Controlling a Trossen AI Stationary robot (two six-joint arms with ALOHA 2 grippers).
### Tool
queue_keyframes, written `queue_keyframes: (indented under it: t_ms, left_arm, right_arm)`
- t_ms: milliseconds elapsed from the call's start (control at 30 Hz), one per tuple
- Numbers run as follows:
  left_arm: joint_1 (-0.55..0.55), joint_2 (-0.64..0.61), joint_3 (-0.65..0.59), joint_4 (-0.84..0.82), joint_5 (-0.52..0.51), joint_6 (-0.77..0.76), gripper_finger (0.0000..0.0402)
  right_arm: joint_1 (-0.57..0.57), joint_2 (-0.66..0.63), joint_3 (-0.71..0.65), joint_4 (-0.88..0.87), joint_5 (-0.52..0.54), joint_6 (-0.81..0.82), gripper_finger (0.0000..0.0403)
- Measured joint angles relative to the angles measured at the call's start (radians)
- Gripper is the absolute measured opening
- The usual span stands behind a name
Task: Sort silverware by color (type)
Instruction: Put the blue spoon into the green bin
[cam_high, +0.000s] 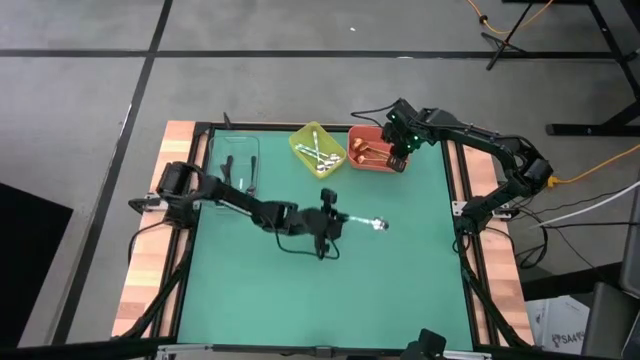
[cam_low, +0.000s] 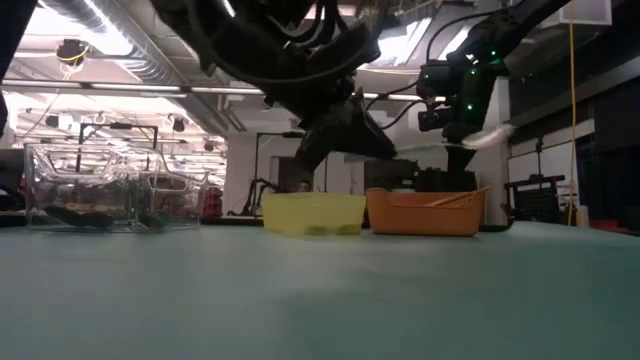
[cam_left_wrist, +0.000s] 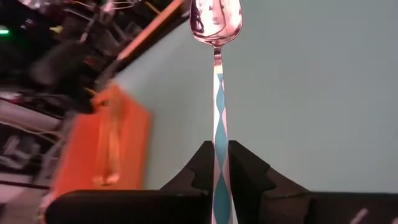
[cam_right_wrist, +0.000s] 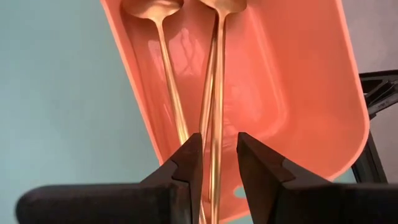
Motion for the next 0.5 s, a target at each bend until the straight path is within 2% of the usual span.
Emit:
queue_keyframes:
  t_ms: [500]
  left_arm:
    - [0.259,-0.081,0.001,-0.086,-0.010,0.304,0.0023]
  right_arm:
    - [0.000,0.000,0.000,-0.061,0.005,-0.001,0.0089]
